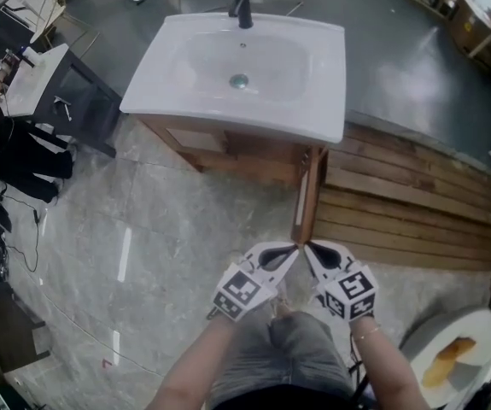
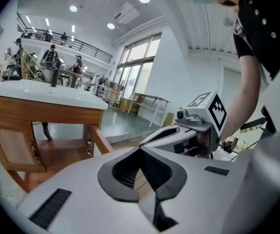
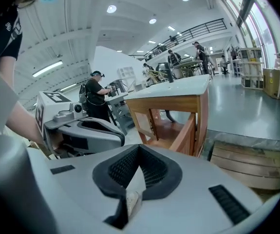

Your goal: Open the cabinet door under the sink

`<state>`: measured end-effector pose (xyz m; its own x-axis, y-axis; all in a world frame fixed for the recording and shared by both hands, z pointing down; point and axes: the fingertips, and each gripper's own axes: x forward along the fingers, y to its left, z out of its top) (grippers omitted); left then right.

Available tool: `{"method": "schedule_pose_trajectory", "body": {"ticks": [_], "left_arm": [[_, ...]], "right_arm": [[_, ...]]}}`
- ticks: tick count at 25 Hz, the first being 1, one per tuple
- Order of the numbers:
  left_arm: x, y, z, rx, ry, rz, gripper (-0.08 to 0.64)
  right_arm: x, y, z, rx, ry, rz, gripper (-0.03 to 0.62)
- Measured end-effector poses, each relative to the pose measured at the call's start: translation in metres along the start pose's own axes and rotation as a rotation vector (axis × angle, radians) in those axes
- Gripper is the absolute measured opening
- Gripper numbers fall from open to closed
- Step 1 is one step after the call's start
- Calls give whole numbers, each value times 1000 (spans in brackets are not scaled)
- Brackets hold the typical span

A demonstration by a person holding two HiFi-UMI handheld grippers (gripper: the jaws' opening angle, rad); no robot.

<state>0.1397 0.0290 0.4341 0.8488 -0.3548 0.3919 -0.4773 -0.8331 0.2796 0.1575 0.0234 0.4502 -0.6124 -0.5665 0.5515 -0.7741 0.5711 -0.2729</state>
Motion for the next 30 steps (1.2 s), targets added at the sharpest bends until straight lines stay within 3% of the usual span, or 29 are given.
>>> {"method": "schedule_pose_trajectory", "body": {"ticks": [8, 30], "left_arm": [[-38, -7, 41, -9, -44, 41, 8], [-111, -27, 146, 19, -221, 150, 8]], "right_arm": [[-31, 24, 49, -101, -29, 28, 8], [-87, 87, 171, -200, -289, 70, 8]]}}
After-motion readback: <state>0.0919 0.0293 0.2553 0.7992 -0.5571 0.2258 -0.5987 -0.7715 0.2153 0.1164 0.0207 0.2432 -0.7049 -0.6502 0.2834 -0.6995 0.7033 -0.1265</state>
